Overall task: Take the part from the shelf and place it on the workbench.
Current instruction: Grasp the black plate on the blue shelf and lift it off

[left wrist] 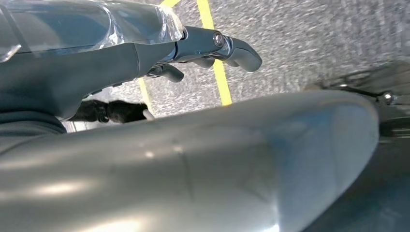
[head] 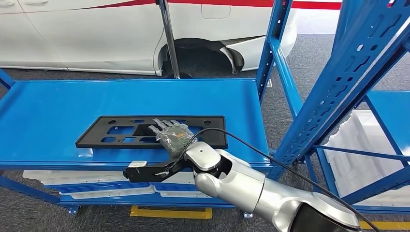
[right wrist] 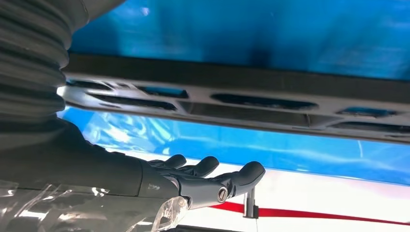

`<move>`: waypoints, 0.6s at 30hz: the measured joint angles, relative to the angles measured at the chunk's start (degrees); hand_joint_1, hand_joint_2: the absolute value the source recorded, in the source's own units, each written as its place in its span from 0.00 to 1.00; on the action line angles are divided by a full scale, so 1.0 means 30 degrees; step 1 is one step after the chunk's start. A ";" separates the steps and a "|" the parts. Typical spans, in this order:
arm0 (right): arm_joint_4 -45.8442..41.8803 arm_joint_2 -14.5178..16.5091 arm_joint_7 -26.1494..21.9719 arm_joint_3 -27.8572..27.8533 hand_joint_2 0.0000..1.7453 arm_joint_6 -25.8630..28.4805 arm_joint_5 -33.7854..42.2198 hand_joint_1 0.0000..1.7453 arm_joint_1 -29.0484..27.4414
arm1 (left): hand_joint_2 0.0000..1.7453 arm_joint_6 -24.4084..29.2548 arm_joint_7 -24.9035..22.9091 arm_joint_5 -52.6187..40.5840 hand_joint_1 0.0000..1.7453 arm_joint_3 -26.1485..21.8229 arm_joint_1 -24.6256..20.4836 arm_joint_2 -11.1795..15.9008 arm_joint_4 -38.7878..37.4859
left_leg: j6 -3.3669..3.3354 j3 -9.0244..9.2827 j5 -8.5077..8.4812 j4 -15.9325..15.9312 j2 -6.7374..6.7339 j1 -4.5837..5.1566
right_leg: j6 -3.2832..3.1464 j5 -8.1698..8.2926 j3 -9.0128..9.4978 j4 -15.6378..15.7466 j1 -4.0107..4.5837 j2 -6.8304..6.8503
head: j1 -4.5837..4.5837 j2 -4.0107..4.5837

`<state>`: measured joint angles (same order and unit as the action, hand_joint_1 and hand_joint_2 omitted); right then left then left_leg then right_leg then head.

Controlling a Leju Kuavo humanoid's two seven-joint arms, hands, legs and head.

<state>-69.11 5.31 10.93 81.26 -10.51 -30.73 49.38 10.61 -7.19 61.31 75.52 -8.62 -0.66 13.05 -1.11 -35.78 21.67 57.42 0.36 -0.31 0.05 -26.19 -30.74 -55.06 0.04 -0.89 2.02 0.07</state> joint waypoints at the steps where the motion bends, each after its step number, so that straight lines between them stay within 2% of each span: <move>1: 0.0002 0.0002 0.0002 0.0000 1.00 0.0002 -0.0002 0.00 0.0008 | 0.00 0.0000 0.0000 0.0000 0.00 0.0000 -0.0009 0.0009 0.0000 | -0.0096 0.0320 -0.0143 -0.0662 0.0001 0.0077 | 0.0072 -0.0059 0.0030 0.0008 0.0019 -0.0004 | 0.0002 0.0000; 3: 0.0005 0.0007 0.0002 0.0000 1.00 0.0007 -0.0002 0.00 0.0020 | 0.00 0.0000 -0.0004 0.0000 0.00 0.0000 0.0002 0.0015 0.0000 | -0.0191 0.0456 -0.0061 -0.0939 0.0007 0.0145 | 0.0237 -0.0129 0.0041 0.0062 0.0023 -0.0009 | 0.0009 0.0000; 5: 0.0009 0.0026 0.0002 -0.0002 1.00 0.0020 0.0000 0.00 0.0017 | 0.00 0.0006 -0.0005 -0.0002 0.00 0.0000 0.0037 0.0009 0.0000 | -0.0290 0.0579 -0.0064 -0.1083 0.0012 0.0042 | 0.0427 -0.0320 0.0063 -0.0034 0.0029 0.0018 | 0.0002 0.0000; 7: 0.0013 0.0037 0.0000 -0.0005 1.00 0.0035 -0.0004 0.00 0.0034 | 0.00 0.0020 -0.0004 -0.0011 0.00 0.0000 0.0028 0.0011 -0.0004 | -0.0385 0.0734 -0.0065 -0.1227 0.0009 -0.0067 | 0.0592 -0.0879 -0.0298 -0.0928 0.0032 0.0061 | -0.0042 0.0000; 8: 0.0013 0.0037 -0.0002 -0.0004 1.00 0.0040 -0.0005 0.00 0.0039 | 0.00 0.0026 -0.0002 -0.0018 0.00 0.0000 0.0006 0.0015 -0.0004 | -0.0422 0.0769 -0.0042 -0.1240 0.0007 -0.0067 | 0.0652 -0.1352 -0.0801 -0.1930 0.0015 0.0078 | -0.0062 0.0000; 10: 0.0016 0.0033 0.0000 0.0000 1.00 0.0047 -0.0007 0.00 0.0007 | 0.00 0.0027 -0.0004 -0.0027 0.00 0.0000 -0.0020 0.0013 -0.0006 | -0.0490 0.0810 0.0021 -0.1233 0.0000 -0.0070 | 0.0732 -0.2319 -0.2260 -0.4514 -0.0024 0.0092 | -0.0078 0.0000; 11: 0.0020 0.0024 0.0000 0.0002 1.00 0.0049 -0.0007 0.00 -0.0028 | 0.00 0.0027 -0.0005 -0.0036 0.00 0.0000 -0.0009 0.0011 -0.0006 | -0.0508 0.0848 0.0062 -0.1229 0.0002 -0.0071 | 0.0757 -0.2526 -0.2922 -0.5546 -0.0039 0.0095 | -0.0078 0.0000; 12: 0.0024 0.0011 0.0000 0.0002 1.00 0.0049 -0.0007 0.00 -0.0065 | 0.00 0.0027 -0.0007 -0.0049 0.00 0.0000 0.0020 0.0009 -0.0007 | -0.0508 0.0914 0.0117 -0.1225 0.0008 -0.0075 | 0.0767 -0.2308 -0.3242 -0.5838 -0.0050 0.0101 | -0.0080 0.0000; 13: 0.0027 -0.0002 0.0000 0.0002 1.00 0.0049 -0.0007 0.00 -0.0090 | 0.00 0.0027 -0.0007 -0.0066 0.00 0.0000 0.0051 0.0009 -0.0007 | -0.0485 0.1012 0.0184 -0.1221 0.0020 -0.0081 | 0.0759 -0.1714 -0.3164 -0.5335 -0.0063 0.0110 | -0.0082 0.0000; 15: 0.0027 -0.0014 0.0000 0.0002 1.00 0.0049 -0.0007 0.00 -0.0105 | 0.00 0.0027 -0.0007 -0.0111 0.00 0.0000 0.0085 0.0009 -0.0007 | -0.0378 0.1274 0.0346 -0.1220 0.0051 -0.0091 | 0.0691 -0.0020 -0.2075 -0.2616 -0.0085 0.0142 | -0.0084 0.0000; 16: 0.0027 -0.0005 0.0000 0.0002 1.00 0.0049 -0.0007 0.00 -0.0091 | 0.00 0.0027 -0.0007 -0.0126 0.00 0.0000 0.0063 0.0009 -0.0007 | -0.0288 0.1356 0.0440 -0.1184 0.0065 -0.0041 | 0.0617 0.0531 -0.1499 -0.1312 -0.0078 0.0150 | -0.0084 0.0000; 17: 0.0027 0.0004 0.0002 0.0002 1.00 0.0049 -0.0007 0.00 -0.0077 | 0.00 0.0027 -0.0005 -0.0136 0.00 0.0000 0.0038 0.0009 -0.0007 | -0.0199 0.1397 0.0510 -0.1170 0.0071 -0.0014 | 0.0535 0.0822 -0.1112 -0.0444 -0.0060 0.0153 | -0.0082 0.0000; 18: 0.0027 0.0013 0.0007 0.0002 1.00 0.0051 -0.0009 0.00 -0.0069 | 0.00 0.0027 -0.0005 -0.0138 0.00 0.0000 0.0016 0.0015 -0.0007 | -0.0198 0.1389 0.0594 -0.1129 0.0064 0.0033 | 0.0473 0.0876 -0.0950 -0.0053 -0.0049 0.0146 | -0.0080 0.0000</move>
<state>-69.02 5.35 10.95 81.26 -10.35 -30.76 49.17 10.69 -7.21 60.89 75.52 -8.57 -0.62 13.03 -1.70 -31.61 23.45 54.03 0.55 -0.21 1.47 -23.56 -33.59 -55.21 -0.11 -0.45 1.78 0.07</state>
